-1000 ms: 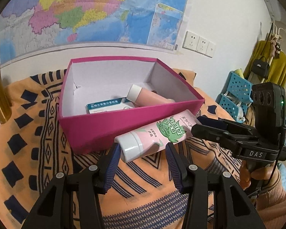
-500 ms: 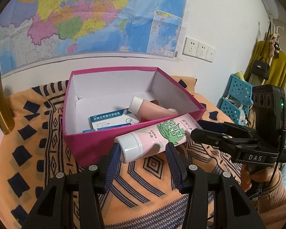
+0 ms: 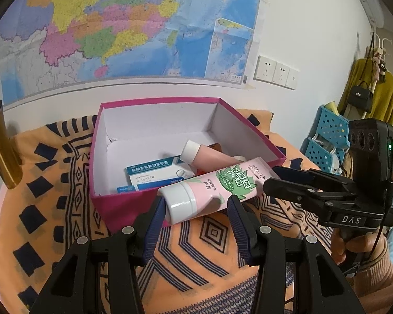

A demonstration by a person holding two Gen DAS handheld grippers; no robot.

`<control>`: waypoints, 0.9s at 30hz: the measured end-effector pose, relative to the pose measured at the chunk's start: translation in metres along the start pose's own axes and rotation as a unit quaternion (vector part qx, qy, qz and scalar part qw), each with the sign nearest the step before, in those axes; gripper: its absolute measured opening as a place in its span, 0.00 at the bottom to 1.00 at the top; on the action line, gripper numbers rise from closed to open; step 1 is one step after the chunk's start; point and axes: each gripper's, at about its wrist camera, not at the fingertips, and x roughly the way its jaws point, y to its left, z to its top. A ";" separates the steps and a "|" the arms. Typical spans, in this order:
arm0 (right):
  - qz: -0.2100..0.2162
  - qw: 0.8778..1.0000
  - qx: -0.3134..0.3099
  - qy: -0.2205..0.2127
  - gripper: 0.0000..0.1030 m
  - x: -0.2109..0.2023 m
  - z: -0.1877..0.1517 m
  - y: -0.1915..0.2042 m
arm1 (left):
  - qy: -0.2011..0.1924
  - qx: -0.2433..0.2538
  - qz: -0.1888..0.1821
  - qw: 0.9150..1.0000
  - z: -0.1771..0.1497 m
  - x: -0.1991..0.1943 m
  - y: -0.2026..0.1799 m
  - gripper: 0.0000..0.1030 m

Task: Organize rigid objects
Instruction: 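Lower the tube into the magenta box and open the right gripper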

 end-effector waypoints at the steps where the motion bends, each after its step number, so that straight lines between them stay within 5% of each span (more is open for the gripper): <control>1: 0.000 1.000 0.000 0.000 0.56 0.000 0.001 0.000 | 0.000 0.000 0.000 1.000 0.001 0.000 0.000 0.47; 27: 0.005 1.000 0.001 -0.011 0.56 0.013 0.020 -0.005 | -0.008 -0.006 0.017 1.000 0.022 0.016 0.013 0.47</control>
